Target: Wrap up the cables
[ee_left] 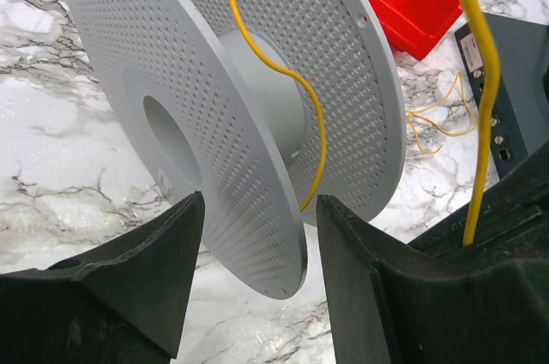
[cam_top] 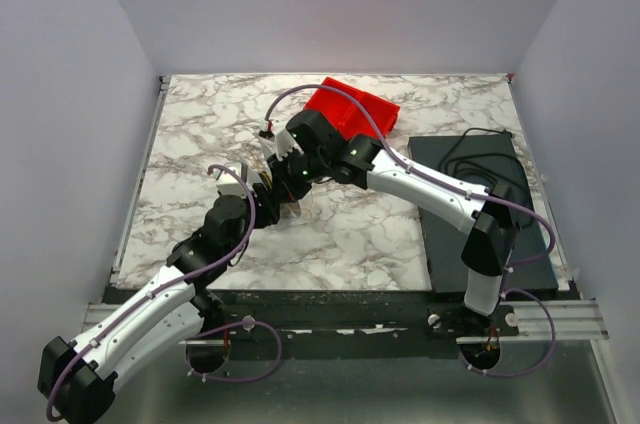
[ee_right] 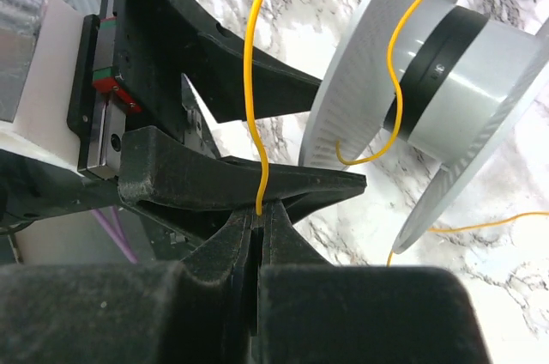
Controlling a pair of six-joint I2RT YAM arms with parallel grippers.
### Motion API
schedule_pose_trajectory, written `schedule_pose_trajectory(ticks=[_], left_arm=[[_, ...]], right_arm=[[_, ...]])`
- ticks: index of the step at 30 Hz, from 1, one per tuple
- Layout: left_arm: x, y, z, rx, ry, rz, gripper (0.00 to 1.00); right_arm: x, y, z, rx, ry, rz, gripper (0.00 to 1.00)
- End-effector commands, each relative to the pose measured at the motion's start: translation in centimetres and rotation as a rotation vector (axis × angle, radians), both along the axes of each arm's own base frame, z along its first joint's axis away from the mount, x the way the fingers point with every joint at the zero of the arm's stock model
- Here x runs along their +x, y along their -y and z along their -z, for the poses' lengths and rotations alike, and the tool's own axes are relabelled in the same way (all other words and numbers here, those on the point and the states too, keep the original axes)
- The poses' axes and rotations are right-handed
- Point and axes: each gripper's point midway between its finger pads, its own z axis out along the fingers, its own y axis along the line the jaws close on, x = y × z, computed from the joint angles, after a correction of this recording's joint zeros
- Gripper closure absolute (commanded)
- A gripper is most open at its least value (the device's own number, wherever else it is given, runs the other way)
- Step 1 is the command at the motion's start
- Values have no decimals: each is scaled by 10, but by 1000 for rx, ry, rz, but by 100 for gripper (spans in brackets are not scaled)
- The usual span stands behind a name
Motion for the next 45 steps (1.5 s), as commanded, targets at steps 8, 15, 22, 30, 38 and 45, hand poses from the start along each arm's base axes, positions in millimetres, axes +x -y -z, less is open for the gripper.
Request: schedule_pose_trajectory(ticks=[8,15,22,30,38,45], left_arm=[[0,4,-7,-48,83,-12,42],[1,10,-9,-84,144,-42,42],[2,13,-10,-57,155,-92,43],[5,14,1,-80,137,-178,47],[12,14,2,-69,121,-254,89],[6,10,-2,-48,131,-219,100]], right_arm=[[-2,-17,-20,120,-108,-13,100],[-4,-20,-21,144,-157,-19,99],[-2,-21,-20,145,-165,-10,99],[-5,-25,-24,165,-185,-23,99],[-2,-25,-24,168,-191,-7,99],[17,-7,-26,161,-160,78,99]])
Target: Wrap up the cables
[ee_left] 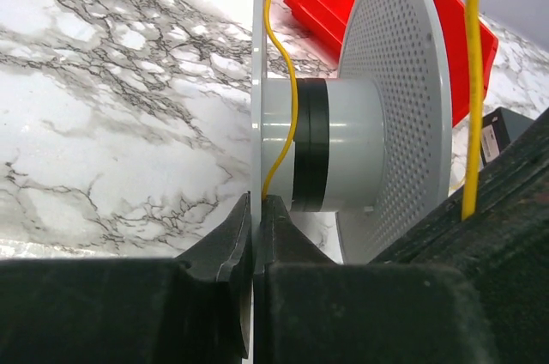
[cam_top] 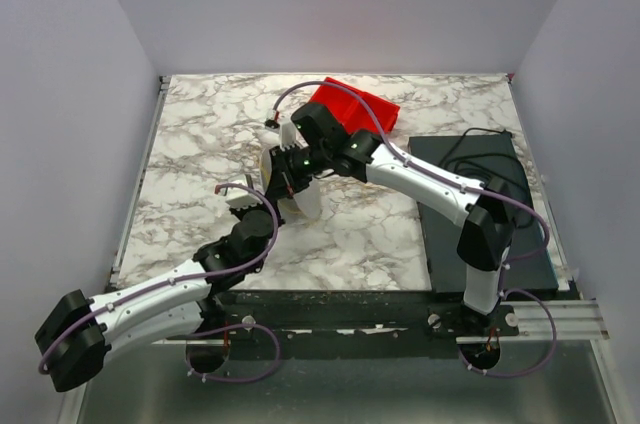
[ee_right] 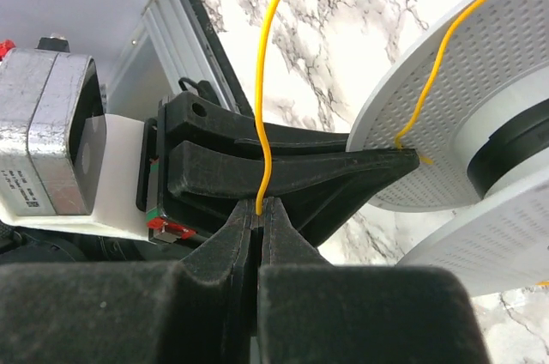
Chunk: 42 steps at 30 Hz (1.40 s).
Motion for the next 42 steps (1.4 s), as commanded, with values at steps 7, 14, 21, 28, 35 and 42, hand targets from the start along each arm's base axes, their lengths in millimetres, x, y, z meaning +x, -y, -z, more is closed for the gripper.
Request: schedule_pose_trajectory(ticks=[7,14,21,28,35,42], left_arm=[[-13,1,-18,78,53,165,100],[-16,-1,-30,132,100,276,100],[-20,5,-50,119,120,322,100],[-24,-4,-87,134,130,311,100],[-30,-7,-112,144,132,328,100],[-35,-26,-150,121,154,269,100]], right_arm=[[27,22,-15,19,83,123,99],[45,46,-15,-46,170,217,99],[75,70,-21,-154,308,343,99],[123,113,-30,-262,428,550,99],[154,138,-30,-259,459,647,99],[165,138,-3,-149,411,620,97]])
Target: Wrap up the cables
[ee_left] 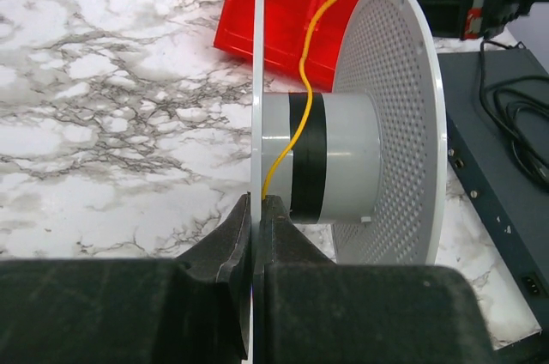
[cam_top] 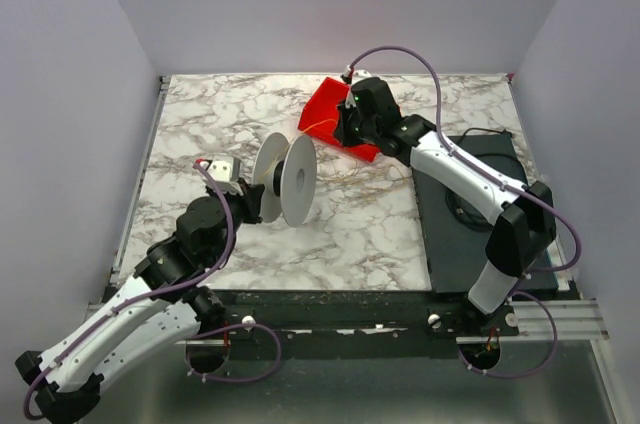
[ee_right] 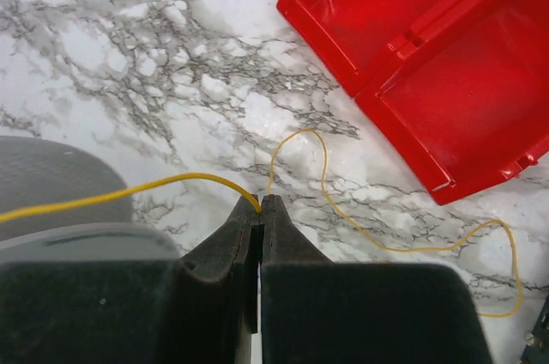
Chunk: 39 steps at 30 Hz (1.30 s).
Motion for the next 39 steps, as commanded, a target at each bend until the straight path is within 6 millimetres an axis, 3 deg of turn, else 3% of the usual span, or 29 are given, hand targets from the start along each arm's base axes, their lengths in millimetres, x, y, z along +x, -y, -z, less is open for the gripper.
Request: schedule_pose_trajectory(ticks=[1,8,11,18,27,34,39], left_arm=[[-3,-13,-52,-66,65,-41,100],[-4,-21,-103,-94,112,-62,100],[-4,-20,-116,-103,125,-62,100],[-2,-21,-142,-143,152,-77,100],[2,-29,-166,-214,162,-142,100],[12,-34,-175,-258,155,-226,100],[18,-37,-184,-257,165,-267,100]], right_arm=[[-1,-15,6,112,23,-79,96],[-22,-48,28,284,-24,-232,79],[-28,-63,27,380,-27,-293,66],[-40,-81,26,565,-22,-363,47],[-47,-97,32,709,-26,-375,43],[-81,-127,51,808,-131,-459,43],[-98,-133,56,879,-188,-499,44]])
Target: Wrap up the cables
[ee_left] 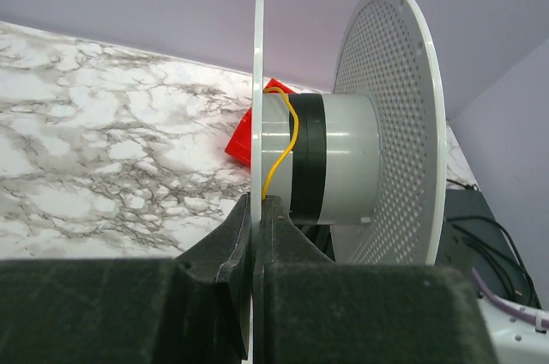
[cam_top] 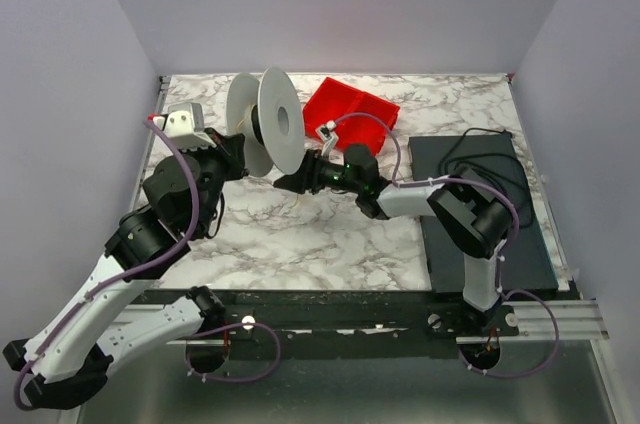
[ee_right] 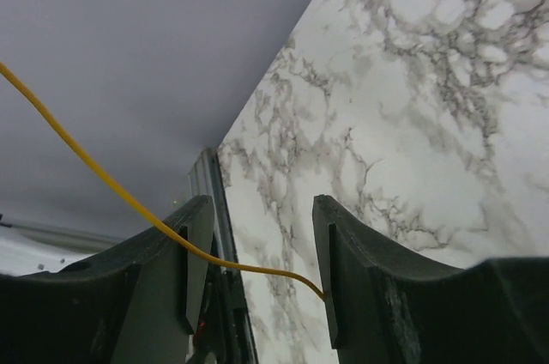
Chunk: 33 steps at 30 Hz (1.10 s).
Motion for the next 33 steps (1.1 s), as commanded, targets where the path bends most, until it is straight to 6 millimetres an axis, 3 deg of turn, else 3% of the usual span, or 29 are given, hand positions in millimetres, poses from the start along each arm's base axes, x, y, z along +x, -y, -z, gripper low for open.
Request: schedule_pose_trajectory(ticks=[1,6,11,14,15,16,18,21,28,33], left_arm=[[4,-15,-42,-108,87,-93,100],[11,-21,-48,-100,99,-155,100],[22,-23,-46,-66,98,-215,100],[32,-25,-39,-34,89,-254,100],[36,-26,-35,-25,83,-266,100],[40,-27,-30,-14,76,-279,100],[50,-30,-18,18,57,-313,100],[66,-33,6,94,9,-358,100],[92,-12,50,206,-73,-305,100],[91,6,71,239,-120,-195,100]], right_arm=[[-23,-8,-13,130,-32,-90,45],[-52,-12,-17,217,-94,-184,52],[-76,-5,-20,273,-157,-239,76],[-86,-1,-18,209,-156,-231,90],[-87,0,-9,144,-169,-206,94],[-86,2,-9,88,-132,-182,98],[-84,10,9,-118,-104,-100,99],[-77,29,4,-308,5,22,99],[-48,79,-47,-589,220,269,99],[-14,100,-91,-679,371,444,99]])
